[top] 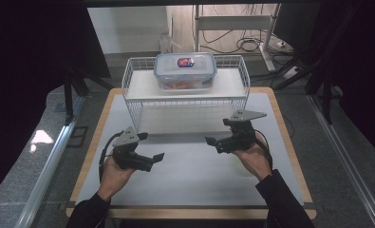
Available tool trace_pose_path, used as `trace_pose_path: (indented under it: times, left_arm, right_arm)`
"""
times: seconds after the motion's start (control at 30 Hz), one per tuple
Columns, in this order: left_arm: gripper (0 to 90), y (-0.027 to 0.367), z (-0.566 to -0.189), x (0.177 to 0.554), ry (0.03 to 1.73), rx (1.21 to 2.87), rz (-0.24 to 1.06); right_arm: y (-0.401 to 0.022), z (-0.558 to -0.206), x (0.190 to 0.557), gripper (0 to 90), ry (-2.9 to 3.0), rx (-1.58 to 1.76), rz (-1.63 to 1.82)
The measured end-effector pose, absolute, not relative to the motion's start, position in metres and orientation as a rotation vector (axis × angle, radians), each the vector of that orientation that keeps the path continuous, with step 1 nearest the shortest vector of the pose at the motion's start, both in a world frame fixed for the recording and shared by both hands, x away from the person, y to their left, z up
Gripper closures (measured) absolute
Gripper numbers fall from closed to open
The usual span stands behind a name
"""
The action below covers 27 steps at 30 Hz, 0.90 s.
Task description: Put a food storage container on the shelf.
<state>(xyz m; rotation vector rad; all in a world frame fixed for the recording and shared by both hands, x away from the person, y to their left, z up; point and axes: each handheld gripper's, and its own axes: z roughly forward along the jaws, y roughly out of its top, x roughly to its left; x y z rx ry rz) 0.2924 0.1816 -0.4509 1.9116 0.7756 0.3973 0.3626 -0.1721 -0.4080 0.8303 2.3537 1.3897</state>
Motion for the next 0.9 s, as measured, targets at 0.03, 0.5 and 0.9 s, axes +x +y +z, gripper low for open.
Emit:
trace_pose_path:
  times: [0.03, 0.5, 0.9]
  left_arm:
    - [1.9, 0.183, -0.454, 0.289, 0.774, 1.907, 0.403]
    - [0.7, 0.198, -0.489, 0.257, 0.799, 1.948, 0.432]
    - [1.0, 0.197, -0.505, 0.248, 0.797, 2.014, 0.450]
  right_arm:
    - [-0.173, -0.410, 0.359, 1.1, 2.351, 0.833, 1.385]
    - [-0.186, -0.445, 0.322, 1.8, 2.364, 0.831, 1.363]
    - [-0.190, -0.471, 0.306, 2.7, 2.377, 0.834, 1.279]
